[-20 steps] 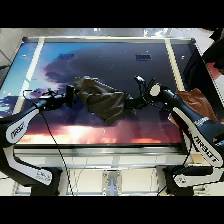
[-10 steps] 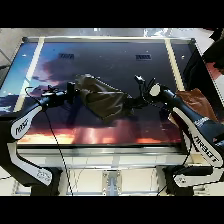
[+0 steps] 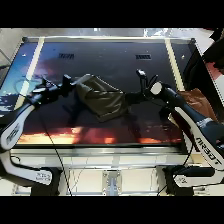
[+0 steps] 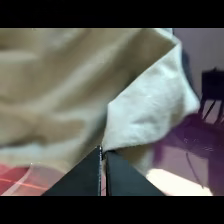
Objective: Fold the shirts.
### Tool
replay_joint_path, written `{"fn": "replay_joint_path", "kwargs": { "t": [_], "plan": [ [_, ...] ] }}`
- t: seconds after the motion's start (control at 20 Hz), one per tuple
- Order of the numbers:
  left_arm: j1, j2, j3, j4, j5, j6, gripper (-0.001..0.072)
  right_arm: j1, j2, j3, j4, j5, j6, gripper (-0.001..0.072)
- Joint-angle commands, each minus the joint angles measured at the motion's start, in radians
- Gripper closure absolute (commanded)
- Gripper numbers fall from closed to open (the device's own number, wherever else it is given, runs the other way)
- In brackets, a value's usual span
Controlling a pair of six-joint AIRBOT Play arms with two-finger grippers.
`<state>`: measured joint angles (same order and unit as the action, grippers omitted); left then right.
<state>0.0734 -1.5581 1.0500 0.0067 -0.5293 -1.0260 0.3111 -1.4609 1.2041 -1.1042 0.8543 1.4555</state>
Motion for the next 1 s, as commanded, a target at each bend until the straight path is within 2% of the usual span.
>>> {"fn": "replay_joint_path", "kwargs": {
  "t": [0.0, 0.25, 0.4, 0.55, 0.7, 0.85, 0.95],
  "plan": [
    [0.100, 0.243, 0.001, 0.131, -0.114, 0.166, 0.0698, 0.000, 0.102, 0.099, -0.117, 0.122, -0.001, 0.0701],
    [0.307, 0.728, 0.001, 0.302, -0.187, 0.132, 0.0698, 0.000, 0.434, 0.368, -0.268, 0.344, 0.000, 0.0701],
    [0.464, 0.988, 0.001, 0.315, -0.217, 0.132, 0.0699, 0.000, 0.618, 0.543, -0.279, 0.342, 0.000, 0.0702],
    [0.565, 1.169, 0.001, 0.316, -0.358, 0.132, 0.0699, 0.000, 0.684, 0.673, -0.278, 0.340, 0.001, 0.0702],
    [0.568, 1.202, 0.000, 0.325, -0.554, 0.052, 0.0699, 0.000, 0.652, 0.688, -0.280, 0.497, 0.002, 0.0702],
    [0.561, 1.131, -0.002, 0.464, -0.642, -0.026, 0.0699, 0.000, 0.523, 0.657, -0.277, 0.702, 0.002, 0.0701],
    [0.523, 1.028, -0.012, 0.549, -0.718, -0.026, 0.0699, 0.000, 0.427, 0.574, -0.243, 0.713, 0.001, 0.0701]
  ]
}}
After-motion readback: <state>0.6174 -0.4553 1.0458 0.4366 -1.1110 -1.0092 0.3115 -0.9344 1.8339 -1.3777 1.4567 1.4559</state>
